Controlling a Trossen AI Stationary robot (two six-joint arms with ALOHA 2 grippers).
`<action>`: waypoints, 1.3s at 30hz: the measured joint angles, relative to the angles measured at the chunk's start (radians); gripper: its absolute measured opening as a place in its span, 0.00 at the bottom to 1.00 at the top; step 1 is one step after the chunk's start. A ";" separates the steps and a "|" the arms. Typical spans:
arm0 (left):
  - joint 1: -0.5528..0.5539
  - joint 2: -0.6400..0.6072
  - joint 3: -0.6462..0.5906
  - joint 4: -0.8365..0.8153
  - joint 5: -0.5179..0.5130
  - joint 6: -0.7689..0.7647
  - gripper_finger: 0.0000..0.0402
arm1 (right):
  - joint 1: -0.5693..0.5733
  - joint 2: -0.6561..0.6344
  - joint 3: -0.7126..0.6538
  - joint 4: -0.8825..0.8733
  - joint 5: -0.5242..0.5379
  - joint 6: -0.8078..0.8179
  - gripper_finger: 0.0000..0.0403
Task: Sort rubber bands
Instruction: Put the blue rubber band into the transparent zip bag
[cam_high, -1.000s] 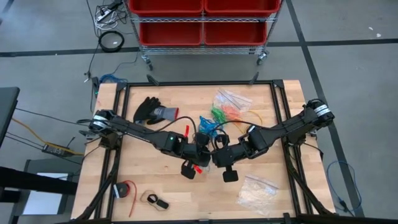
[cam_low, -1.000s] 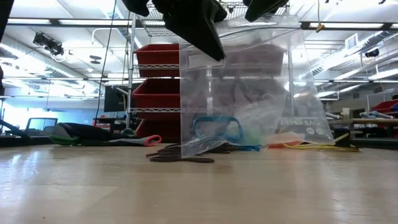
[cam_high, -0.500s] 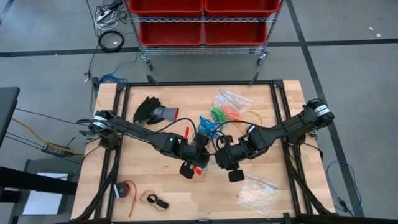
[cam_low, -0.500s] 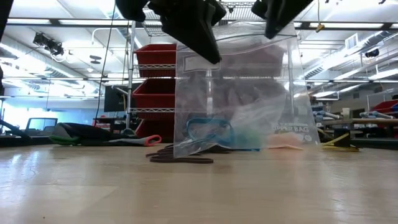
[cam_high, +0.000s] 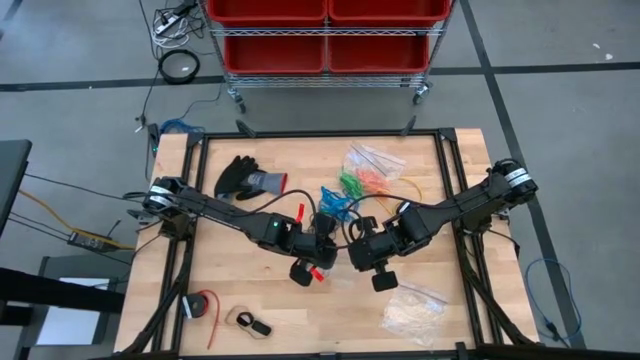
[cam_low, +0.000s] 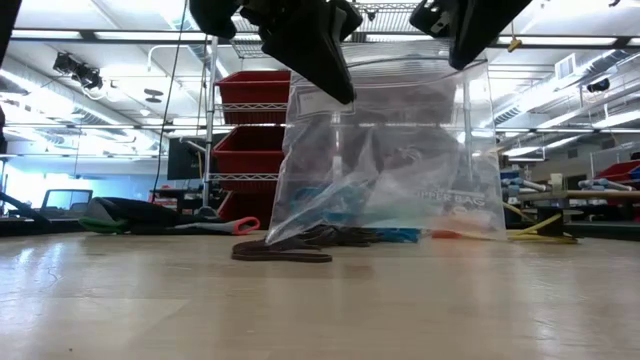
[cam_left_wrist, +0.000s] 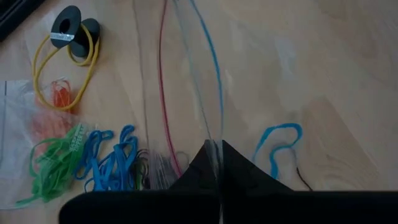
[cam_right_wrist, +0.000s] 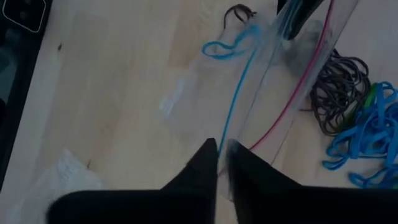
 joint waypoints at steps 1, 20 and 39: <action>0.000 0.000 0.000 0.004 0.000 0.000 0.00 | 0.000 0.000 0.000 0.001 0.000 -0.004 0.02; -0.003 -0.003 0.076 -0.066 -0.066 -0.086 0.25 | 0.001 0.002 0.000 -0.041 0.073 -0.004 0.00; -0.005 -0.002 0.084 -0.461 -0.313 -0.217 0.48 | 0.059 0.002 -0.001 -0.190 0.199 0.116 0.00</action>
